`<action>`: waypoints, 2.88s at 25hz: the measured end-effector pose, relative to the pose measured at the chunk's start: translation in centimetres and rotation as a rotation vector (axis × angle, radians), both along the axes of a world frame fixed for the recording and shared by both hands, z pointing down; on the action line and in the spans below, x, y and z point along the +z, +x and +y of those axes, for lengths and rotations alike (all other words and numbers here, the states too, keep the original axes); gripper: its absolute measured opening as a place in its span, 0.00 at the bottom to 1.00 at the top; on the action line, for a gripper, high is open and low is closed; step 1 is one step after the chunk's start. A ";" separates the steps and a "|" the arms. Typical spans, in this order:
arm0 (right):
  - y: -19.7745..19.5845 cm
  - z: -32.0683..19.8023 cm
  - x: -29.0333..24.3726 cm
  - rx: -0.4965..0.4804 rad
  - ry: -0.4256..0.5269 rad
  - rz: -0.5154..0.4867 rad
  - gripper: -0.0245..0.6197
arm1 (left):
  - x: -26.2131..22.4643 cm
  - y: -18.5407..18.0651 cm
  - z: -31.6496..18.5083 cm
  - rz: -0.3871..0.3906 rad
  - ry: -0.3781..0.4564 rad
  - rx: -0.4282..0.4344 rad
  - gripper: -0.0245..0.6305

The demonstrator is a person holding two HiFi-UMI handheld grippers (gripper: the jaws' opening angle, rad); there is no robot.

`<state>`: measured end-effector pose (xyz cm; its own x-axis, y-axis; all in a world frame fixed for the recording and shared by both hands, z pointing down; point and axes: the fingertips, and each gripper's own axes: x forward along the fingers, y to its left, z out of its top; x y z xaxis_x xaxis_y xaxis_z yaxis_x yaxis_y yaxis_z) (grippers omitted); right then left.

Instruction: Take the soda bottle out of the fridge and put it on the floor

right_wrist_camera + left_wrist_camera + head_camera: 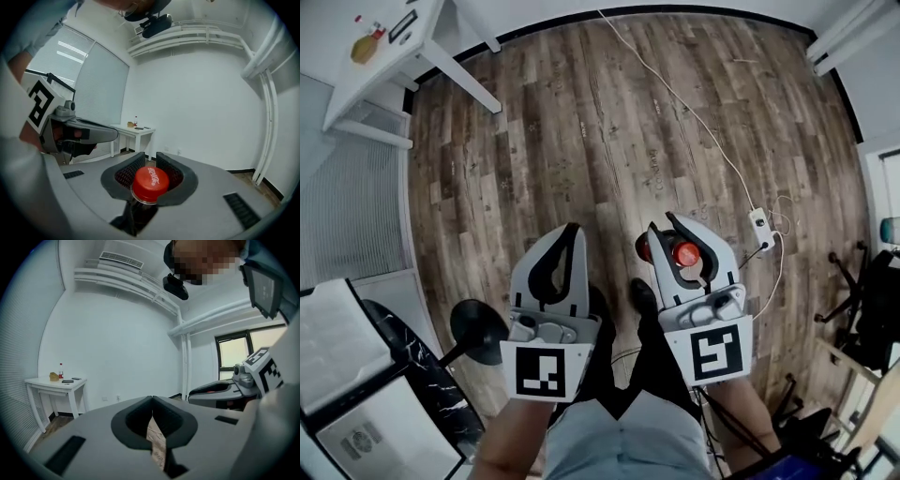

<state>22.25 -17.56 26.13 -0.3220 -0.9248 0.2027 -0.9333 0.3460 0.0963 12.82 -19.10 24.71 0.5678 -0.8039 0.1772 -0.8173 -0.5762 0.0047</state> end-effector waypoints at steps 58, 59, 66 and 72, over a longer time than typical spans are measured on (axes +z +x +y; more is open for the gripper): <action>-4.0 2.8 51.7 -0.019 -0.300 0.027 0.17 | 48.4 -5.3 1.6 -0.105 -0.276 0.001 0.06; -3.9 2.9 52.3 -0.017 -0.305 0.027 0.17 | 49.0 -5.4 1.7 -0.107 -0.281 -0.001 0.06; -4.0 4.4 57.3 -0.018 -0.383 0.039 0.17 | 53.4 -6.1 2.1 -0.115 -0.306 0.008 0.06; -4.3 4.1 60.3 -0.001 -0.374 0.035 0.17 | 56.4 -6.6 2.2 -0.106 -0.328 0.008 0.06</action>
